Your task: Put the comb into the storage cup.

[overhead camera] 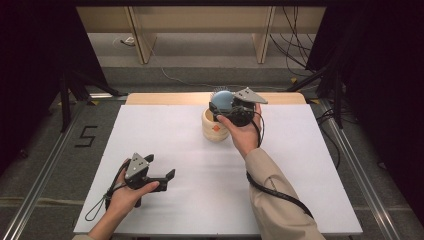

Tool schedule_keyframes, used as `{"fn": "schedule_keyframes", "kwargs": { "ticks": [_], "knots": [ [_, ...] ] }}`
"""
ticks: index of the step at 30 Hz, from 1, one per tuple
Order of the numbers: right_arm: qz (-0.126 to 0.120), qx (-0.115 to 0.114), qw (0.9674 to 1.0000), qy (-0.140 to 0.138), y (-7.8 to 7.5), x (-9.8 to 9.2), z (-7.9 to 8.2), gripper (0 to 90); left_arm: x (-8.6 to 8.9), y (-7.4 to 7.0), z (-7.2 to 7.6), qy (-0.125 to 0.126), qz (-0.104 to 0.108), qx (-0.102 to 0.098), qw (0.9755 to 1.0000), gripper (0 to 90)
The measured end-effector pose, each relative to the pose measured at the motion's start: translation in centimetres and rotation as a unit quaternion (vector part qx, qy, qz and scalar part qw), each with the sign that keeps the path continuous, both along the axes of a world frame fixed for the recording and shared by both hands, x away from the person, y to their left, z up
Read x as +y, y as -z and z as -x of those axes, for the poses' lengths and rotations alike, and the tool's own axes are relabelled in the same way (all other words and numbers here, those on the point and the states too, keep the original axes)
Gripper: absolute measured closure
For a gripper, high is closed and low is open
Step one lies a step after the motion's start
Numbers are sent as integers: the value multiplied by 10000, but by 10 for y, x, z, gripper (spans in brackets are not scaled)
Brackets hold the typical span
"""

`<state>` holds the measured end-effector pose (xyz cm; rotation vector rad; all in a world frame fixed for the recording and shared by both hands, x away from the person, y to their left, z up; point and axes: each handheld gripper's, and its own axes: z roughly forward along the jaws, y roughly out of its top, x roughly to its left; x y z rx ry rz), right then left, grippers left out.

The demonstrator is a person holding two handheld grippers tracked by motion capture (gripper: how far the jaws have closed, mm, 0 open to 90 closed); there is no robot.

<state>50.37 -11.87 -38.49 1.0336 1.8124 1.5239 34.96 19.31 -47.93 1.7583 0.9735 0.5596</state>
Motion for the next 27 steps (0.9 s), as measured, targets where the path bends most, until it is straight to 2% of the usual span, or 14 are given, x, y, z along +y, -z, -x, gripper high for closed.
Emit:
{"fn": "schedule_keyframes", "kwargs": {
  "ticks": [11,17,27],
  "knots": [
    [80,-156,9998,-127,-11,-7,11,3,0,0,0,-20,19,-4,10000,45],
    [56,-97,9998,-177,-13,-17,15,3,1,0,0,-41,29,-11,10000,45],
    [275,-13,9994,-190,-9,-39,25,4,1,0,-1,-54,53,-1,10000,45]
  ]
}}
